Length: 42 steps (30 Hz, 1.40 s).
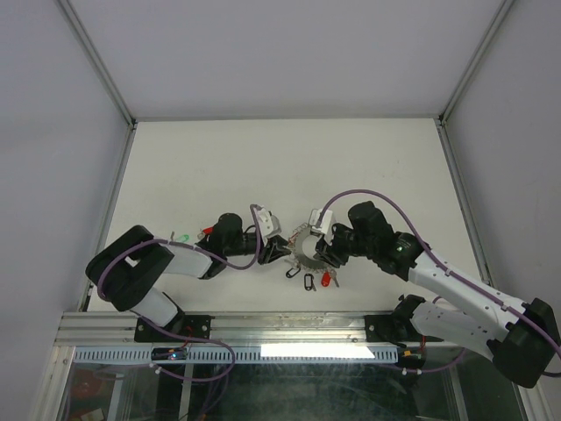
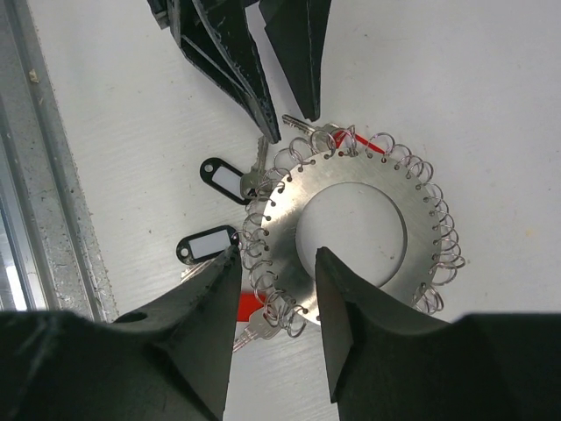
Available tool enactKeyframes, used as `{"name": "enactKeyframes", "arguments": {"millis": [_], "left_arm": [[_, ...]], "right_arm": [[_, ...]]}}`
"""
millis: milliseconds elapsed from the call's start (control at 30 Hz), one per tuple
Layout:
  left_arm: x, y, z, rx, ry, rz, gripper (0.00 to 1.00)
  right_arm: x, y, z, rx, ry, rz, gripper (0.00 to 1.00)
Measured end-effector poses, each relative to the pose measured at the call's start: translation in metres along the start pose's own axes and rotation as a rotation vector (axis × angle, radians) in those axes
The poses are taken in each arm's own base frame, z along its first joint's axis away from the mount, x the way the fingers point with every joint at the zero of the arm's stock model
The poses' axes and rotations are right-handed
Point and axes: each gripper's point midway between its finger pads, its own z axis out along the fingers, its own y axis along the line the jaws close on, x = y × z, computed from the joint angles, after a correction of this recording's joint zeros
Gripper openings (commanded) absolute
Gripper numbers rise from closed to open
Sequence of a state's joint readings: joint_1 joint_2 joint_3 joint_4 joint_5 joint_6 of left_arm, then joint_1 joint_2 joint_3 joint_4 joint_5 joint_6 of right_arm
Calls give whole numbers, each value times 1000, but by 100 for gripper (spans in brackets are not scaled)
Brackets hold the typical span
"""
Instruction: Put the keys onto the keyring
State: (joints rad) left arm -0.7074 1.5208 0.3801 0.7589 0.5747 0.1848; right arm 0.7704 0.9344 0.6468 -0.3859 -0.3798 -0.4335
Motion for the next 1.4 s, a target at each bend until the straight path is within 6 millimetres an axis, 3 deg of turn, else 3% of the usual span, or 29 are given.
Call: {"name": "enactKeyframes", "arguments": {"millis": [367,600,767,967,1267,1400], "left_arm": [[6,-20,17,-58,-4,-232,29],[17,-12,9,-207,42,-458,34],[7,-8,-1,-295,40,-578,26],[-7,-5,4,-310,28,-655,20],[29,-5,14,-343,153,-733,23],[31,-3,14,-353,174,-733,26]], "right_arm": [[3,2,0,4,16,34,43],[4,2,-1,6,20,39,43],[6,2,1,3,26,47,43],[8,3,3,-1,37,62,43],[8,5,3,-6,39,72,43],[8,6,4,-7,39,74,43]]}}
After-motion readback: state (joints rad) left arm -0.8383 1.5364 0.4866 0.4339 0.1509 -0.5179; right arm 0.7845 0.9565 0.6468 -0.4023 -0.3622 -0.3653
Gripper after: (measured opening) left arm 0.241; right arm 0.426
